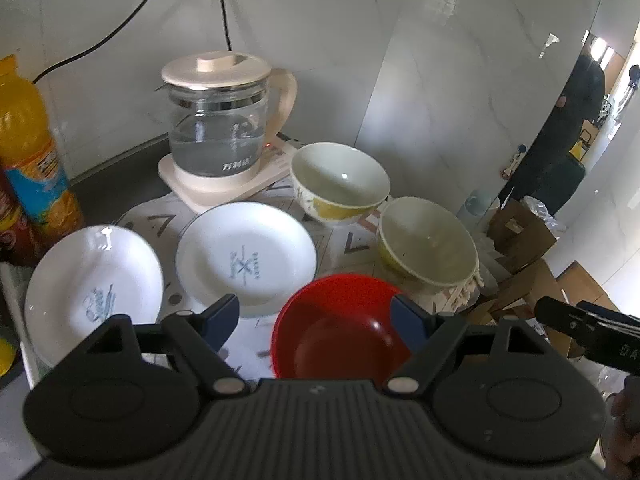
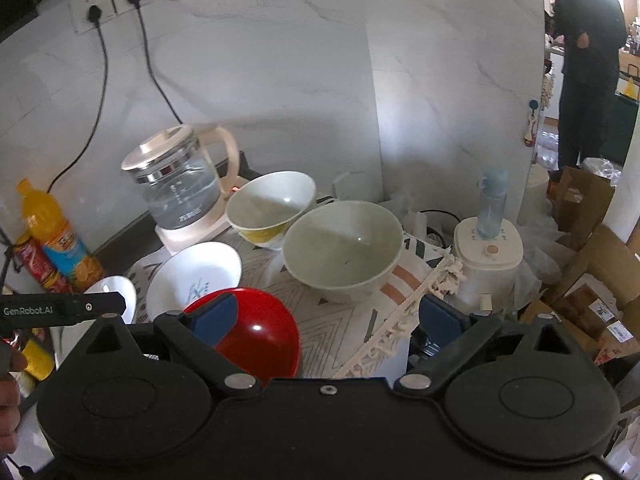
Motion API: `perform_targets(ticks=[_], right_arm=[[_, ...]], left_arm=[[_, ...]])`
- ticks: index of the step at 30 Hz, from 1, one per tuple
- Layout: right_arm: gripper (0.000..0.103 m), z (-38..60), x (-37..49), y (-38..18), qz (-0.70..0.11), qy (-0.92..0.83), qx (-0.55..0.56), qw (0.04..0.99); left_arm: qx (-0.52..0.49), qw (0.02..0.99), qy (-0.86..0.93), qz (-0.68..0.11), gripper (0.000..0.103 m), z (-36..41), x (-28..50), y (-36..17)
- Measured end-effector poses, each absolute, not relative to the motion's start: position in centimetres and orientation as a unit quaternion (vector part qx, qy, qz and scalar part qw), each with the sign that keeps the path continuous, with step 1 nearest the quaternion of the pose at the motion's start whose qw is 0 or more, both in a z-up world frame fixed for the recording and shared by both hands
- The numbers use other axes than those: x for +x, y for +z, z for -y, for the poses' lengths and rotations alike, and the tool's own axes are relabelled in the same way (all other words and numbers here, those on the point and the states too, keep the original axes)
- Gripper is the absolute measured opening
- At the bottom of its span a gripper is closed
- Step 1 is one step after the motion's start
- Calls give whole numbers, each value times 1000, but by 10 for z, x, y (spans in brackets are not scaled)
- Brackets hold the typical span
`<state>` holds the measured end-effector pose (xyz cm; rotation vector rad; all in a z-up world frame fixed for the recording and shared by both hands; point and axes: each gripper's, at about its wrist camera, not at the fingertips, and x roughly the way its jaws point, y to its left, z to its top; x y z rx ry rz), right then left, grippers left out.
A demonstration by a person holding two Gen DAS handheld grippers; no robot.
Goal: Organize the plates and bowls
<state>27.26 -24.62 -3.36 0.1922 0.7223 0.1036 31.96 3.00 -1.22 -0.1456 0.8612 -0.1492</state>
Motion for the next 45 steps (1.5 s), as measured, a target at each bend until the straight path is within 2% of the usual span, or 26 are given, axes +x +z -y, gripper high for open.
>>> perform_targets(ticks=[6,14,17,19,23,36,40,45], right_arm=[[91,254,302,-46,-367,46,97,924],[91,278,349,-64,-393,69,80,914],[90,288,366,-70,-403,85,79,908],[85,295,377,-75,-410,96,84,903],[82,304,396,-82,-422,114,84,896],[45,318,449,-115,-476,160,78,861],[37,318,461,-124,-489,166,75,853],[34,316,474,-133,-504,176,67,843]], left_arm=[[-81,898,-78,-425,82,-15,346,-19],[-111,895,-56,-428,81,18,381,-28],[-121,891,-44,-435,77,30,395,-33],[-132,887,-39,-440,75,36,402,-37],[-143,882,-29,-448,68,49,415,-46],[-200,855,9,-479,36,74,448,-82],[-214,847,25,-486,29,76,456,-93],[-228,838,36,-495,24,78,464,-104]])
